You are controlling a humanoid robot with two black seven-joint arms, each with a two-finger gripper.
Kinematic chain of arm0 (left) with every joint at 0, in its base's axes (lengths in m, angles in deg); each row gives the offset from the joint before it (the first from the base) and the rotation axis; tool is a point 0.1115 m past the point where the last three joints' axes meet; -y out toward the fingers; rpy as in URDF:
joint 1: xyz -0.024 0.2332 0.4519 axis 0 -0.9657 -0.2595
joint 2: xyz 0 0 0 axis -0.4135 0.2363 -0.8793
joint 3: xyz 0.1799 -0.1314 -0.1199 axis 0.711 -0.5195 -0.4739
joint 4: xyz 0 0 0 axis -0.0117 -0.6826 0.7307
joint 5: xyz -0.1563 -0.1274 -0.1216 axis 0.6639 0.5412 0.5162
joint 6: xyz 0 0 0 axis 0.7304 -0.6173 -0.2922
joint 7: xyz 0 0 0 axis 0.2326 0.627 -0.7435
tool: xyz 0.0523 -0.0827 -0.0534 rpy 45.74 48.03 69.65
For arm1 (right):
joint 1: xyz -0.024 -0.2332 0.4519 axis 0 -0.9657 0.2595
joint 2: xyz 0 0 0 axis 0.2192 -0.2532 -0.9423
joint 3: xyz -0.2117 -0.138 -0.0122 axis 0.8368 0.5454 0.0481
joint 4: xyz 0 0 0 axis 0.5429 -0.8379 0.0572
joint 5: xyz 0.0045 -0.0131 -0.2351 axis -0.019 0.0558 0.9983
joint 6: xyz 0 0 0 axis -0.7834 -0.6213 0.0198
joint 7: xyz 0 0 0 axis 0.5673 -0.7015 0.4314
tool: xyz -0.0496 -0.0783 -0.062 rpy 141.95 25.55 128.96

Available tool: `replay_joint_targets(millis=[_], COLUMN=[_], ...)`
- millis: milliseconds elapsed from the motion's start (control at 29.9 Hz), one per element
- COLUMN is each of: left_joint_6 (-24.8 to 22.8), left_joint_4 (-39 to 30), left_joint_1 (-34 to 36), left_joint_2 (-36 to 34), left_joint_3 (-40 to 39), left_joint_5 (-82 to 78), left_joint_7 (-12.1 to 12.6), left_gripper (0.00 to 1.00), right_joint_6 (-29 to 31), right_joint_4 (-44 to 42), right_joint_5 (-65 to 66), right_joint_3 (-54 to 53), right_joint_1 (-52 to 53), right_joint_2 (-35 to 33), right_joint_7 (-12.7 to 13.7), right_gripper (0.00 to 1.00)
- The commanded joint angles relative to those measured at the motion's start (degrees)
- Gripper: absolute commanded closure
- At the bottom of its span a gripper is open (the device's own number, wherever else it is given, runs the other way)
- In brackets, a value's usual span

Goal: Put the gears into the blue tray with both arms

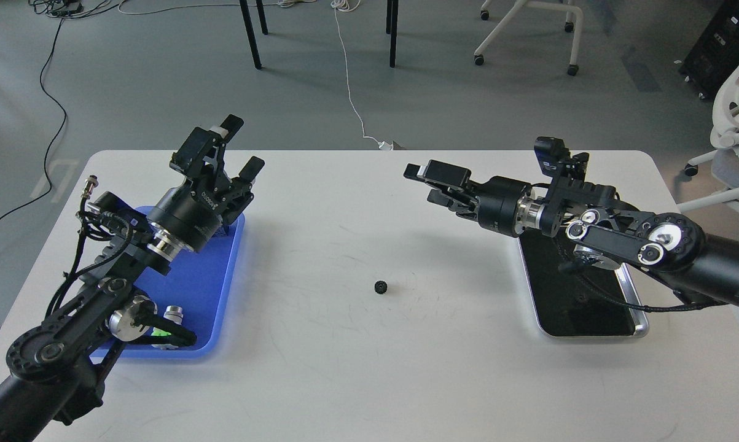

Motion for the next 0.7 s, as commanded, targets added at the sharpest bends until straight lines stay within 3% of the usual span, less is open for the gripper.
replay_joint_targets(millis=[0, 134, 401, 535, 669], left_joint_6=[-0.86, -0.78, -0.86, -0.86, -0.34], left_joint_4=[-1.45, -3.39, -2.25, 3.27, 9.25], left_joint_1=[3.31, 8.49, 26.24, 31.95, 38.02], left_joint_2=[-0.28, -0.98, -0.02, 3.67, 6.30], left_joint_3=[5.99, 13.64, 33.15, 37.19, 46.85], left_joint_5=[-7.65, -18.11, -49.38, -60.83, -64.89], left_joint_7=[-0.35, -0.35, -0.35, -0.35, -0.35], left_gripper=[0.02, 0.02, 0.02, 0.03, 0.04], right_joint_6=[6.71, 11.46, 11.70, 11.70, 11.70], right_joint_4=[-0.03, -0.29, -0.56, -0.56, -0.56], right_joint_5=[-10.02, -21.27, -30.88, -30.88, -30.88], right_joint_3=[-10.05, -16.39, -18.77, -18.86, -18.95], right_joint_1=[-8.32, -13.87, -18.00, -18.89, -18.97], right_joint_2=[-1.83, -3.15, -4.47, -4.64, -5.26], right_joint_7=[0.00, 0.00, 0.00, 0.00, 0.00], right_gripper=[0.03, 0.03, 0.03, 0.03, 0.03])
